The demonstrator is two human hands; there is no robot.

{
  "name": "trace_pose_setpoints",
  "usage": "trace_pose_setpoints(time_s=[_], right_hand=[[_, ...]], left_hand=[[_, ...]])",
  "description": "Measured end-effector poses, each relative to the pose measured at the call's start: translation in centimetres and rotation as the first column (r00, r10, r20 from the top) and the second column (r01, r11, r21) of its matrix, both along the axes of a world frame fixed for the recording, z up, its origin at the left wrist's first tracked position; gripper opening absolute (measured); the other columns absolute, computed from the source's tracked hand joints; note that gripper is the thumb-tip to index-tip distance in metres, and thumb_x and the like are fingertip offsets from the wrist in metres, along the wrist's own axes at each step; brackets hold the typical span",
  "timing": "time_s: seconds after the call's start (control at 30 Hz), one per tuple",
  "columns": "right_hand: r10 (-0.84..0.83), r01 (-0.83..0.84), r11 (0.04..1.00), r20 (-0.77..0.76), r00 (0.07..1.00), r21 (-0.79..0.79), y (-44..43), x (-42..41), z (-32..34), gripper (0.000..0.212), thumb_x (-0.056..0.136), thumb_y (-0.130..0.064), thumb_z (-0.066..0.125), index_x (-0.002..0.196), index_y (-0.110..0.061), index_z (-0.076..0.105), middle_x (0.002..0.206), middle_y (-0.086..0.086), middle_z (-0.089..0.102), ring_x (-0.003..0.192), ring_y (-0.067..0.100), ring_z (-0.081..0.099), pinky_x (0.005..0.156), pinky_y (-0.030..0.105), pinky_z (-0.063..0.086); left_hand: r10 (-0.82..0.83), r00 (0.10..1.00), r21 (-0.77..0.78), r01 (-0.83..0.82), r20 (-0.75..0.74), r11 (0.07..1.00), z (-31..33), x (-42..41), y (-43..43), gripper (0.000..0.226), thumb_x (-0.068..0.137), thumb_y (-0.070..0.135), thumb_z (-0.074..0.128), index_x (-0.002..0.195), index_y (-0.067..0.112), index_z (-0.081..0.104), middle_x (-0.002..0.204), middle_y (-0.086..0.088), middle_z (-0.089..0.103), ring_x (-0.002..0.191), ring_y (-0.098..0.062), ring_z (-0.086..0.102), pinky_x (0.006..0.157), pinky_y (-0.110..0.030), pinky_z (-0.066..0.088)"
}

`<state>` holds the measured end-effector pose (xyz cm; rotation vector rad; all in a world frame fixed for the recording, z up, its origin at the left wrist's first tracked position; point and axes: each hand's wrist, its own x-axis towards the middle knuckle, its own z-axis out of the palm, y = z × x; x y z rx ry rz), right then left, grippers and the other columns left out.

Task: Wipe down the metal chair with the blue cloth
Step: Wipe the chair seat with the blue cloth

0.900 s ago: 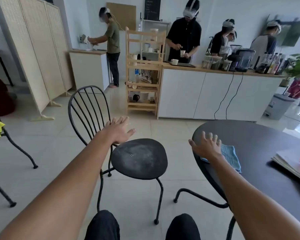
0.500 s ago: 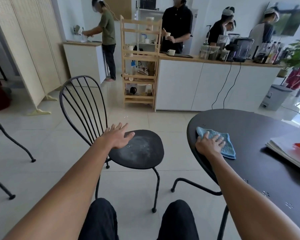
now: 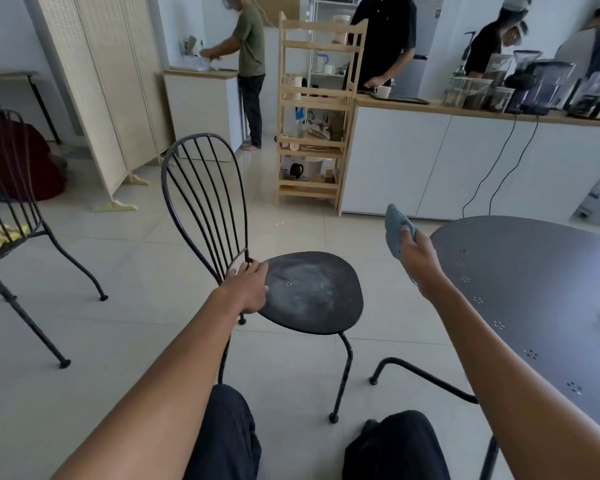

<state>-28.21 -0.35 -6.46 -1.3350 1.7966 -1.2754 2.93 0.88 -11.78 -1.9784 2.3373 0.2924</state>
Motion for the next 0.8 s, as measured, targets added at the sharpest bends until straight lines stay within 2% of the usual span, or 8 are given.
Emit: trace_pose_setpoints(time_s=[0.07,0.17,0.33,0.5,0.57,0.63,0.7,0.8], right_hand=[[0.063,-0.065,0.998,0.114,0.991,0.013,-1.5,1.4,-1.0,0.042,0.108,-0.037,0.030,0.136,-0.015,0.051,0.123,0.007,0.060,0.106,0.022,0.056,0.079,0.032,0.046],[0.092,-0.111,0.992,0.250,0.964,0.061,-3.4,2.5,-3.8,0.043,0.108,-0.038,0.029,0.136,-0.014,0.051,0.126,0.007,0.062,0.114,0.025,0.059,0.087,0.038,0.051],[0.045,-0.096,0.985,0.323,0.945,0.145,-5.7,3.3,-9.7,0.036,0.108,-0.038,0.033,0.123,-0.014,0.056,0.114,0.010,0.065,0.101,0.024,0.063,0.083,0.040,0.054],[0.026,-0.023,0.995,-0.036,0.999,0.095,-8.1,3.8,-15.4,0.039,0.107,-0.036,0.034,0.121,-0.011,0.061,0.112,0.011,0.065,0.102,0.030,0.061,0.081,0.037,0.047],[0.075,-0.063,0.995,-0.166,0.983,0.076,-9.0,4.4,-17.9,0.037,0.107,-0.032,0.036,0.129,-0.011,0.058,0.123,0.010,0.063,0.119,0.034,0.057,0.092,0.039,0.045],[0.230,-0.184,0.967,-0.305,0.924,0.174,-9.4,5.1,-21.0,0.040,0.106,-0.031,0.041,0.140,-0.013,0.053,0.149,0.009,0.049,0.142,0.030,0.038,0.113,0.039,0.032],[0.392,-0.253,0.905,-0.436,0.810,0.342,-9.6,5.9,-24.4,0.048,0.102,-0.041,0.046,0.143,-0.016,0.052,0.159,0.008,0.034,0.150,0.027,0.025,0.119,0.036,0.020],[0.364,-0.207,0.914,-0.482,0.797,0.348,-10.3,6.8,-27.9,0.071,0.092,-0.064,0.039,0.150,-0.024,0.042,0.163,0.007,0.024,0.152,0.026,0.018,0.121,0.040,0.020]], left_hand=[[0.006,1.000,0.016,-0.006,-0.009,1.000,-2.0,1.0,-0.9,0.065,0.099,0.020,0.039,0.155,0.011,0.006,0.161,-0.008,0.013,0.148,-0.029,0.010,0.118,-0.046,0.015],[0.019,1.000,0.034,-0.018,-0.018,0.999,-4.9,1.9,-2.0,0.062,0.090,0.005,0.044,0.148,0.008,0.022,0.149,-0.007,0.030,0.139,-0.028,0.027,0.114,-0.043,0.025],[0.067,0.997,0.089,-0.063,-0.036,0.994,-9.8,2.6,-4.6,0.061,0.082,-0.007,0.044,0.140,0.007,0.033,0.135,-0.008,0.040,0.127,-0.026,0.039,0.104,-0.035,0.035],[0.144,0.989,0.145,-0.137,-0.040,0.980,-14.9,2.4,-8.4,0.057,0.083,-0.006,0.048,0.137,0.004,0.035,0.138,-0.011,0.038,0.128,-0.028,0.040,0.105,-0.035,0.037],[0.158,0.987,0.153,-0.154,-0.016,0.976,-16.7,2.2,-9.9,0.060,0.084,-0.005,0.049,0.141,0.000,0.031,0.142,-0.013,0.036,0.131,-0.028,0.037,0.108,-0.033,0.034],[0.182,0.983,0.162,-0.180,0.003,0.970,-18.5,2.2,-11.0,0.065,0.086,-0.002,0.051,0.146,-0.002,0.024,0.148,-0.015,0.030,0.137,-0.028,0.032,0.112,-0.033,0.030],[0.224,0.974,0.165,-0.224,0.018,0.960,-20.3,2.4,-12.0,0.068,0.087,0.002,0.052,0.147,-0.002,0.021,0.151,-0.015,0.027,0.140,-0.028,0.029,0.114,-0.033,0.028],[0.273,0.962,0.156,-0.272,0.014,0.950,-22.3,2.7,-13.2,0.065,0.088,0.005,0.053,0.146,0.001,0.024,0.148,-0.013,0.031,0.138,-0.026,0.032,0.111,-0.032,0.031]])
